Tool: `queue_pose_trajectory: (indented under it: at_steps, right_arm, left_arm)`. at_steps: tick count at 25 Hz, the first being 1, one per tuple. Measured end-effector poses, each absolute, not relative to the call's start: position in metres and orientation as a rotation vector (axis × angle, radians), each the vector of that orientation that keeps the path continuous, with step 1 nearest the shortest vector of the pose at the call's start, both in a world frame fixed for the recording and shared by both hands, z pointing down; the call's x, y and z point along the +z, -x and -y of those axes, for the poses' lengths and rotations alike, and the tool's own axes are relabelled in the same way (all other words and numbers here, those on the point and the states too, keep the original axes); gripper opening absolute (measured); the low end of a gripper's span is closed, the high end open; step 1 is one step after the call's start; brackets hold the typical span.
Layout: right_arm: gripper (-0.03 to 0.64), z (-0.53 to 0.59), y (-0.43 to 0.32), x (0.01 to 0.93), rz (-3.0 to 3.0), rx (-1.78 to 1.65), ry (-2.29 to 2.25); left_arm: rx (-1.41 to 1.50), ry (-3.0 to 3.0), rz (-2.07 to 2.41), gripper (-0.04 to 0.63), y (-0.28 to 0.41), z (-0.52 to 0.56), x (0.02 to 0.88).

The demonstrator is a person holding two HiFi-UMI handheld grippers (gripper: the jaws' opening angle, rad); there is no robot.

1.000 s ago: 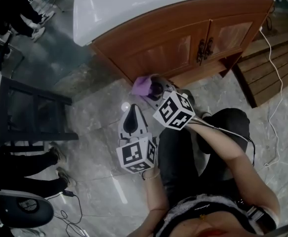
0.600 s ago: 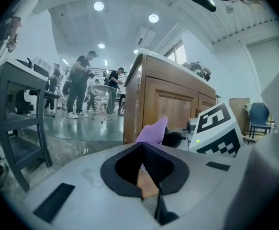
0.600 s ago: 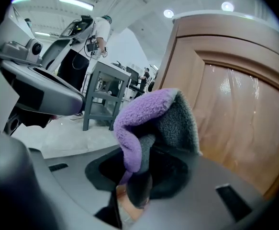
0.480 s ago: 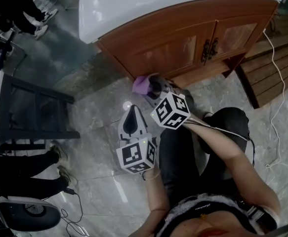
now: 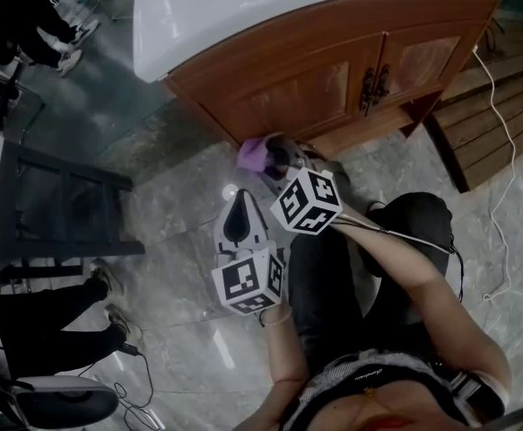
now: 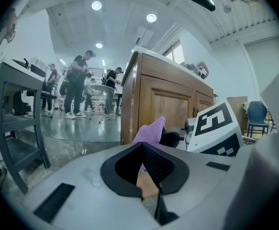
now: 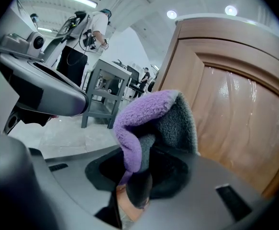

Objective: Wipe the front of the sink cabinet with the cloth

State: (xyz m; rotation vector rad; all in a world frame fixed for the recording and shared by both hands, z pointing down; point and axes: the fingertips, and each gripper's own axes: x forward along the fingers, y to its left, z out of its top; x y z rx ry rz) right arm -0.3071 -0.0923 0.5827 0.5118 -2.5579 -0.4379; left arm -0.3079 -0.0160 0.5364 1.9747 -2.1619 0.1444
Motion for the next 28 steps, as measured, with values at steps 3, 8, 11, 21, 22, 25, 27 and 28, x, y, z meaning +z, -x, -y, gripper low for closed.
queue_pose_trajectory:
  at_steps: [3,8,11,21,22,25,27,28]
  right_arm:
    - [0.164,0.094,0.303,0.584,2.551,-0.436,-0.519]
    - [0.164,0.101,0.292,0.587,2.531,-0.421,-0.543]
    - [0.164,0.109,0.282,0.589,2.511,-0.419,-0.573]
    - [0.164,0.129,0.254,0.590,2.489,-0.378,-0.653]
    - [0.164,0.130,0.253,0.590,2.488,-0.375,-0.655]
    - [0.164,0.133,0.248,0.590,2.486,-0.368,-0.665]
    - [0.164,0.135,0.242,0.589,2.482,-0.366,-0.676]
    - [0.164,0.137,0.240,0.589,2.481,-0.367,-0.681]
  left_arm:
    - [0.142,-1.983,2.153,0.000,0.305,0.017,0.537]
    - [0.143,-2.003,2.128,0.000,0.298,0.021,0.539]
    - [0.140,-2.010,2.114,0.000,0.295,0.024,0.541]
    - [0.138,-2.049,2.059,0.000,0.280,0.036,0.546]
    - [0.139,-2.051,2.056,0.000,0.279,0.037,0.546]
    - [0.145,-2.059,2.045,0.000,0.275,0.040,0.547]
    - [0.151,-2.066,2.040,0.000,0.272,0.042,0.548]
    - [0.153,-2.070,2.039,0.000,0.271,0.043,0.548]
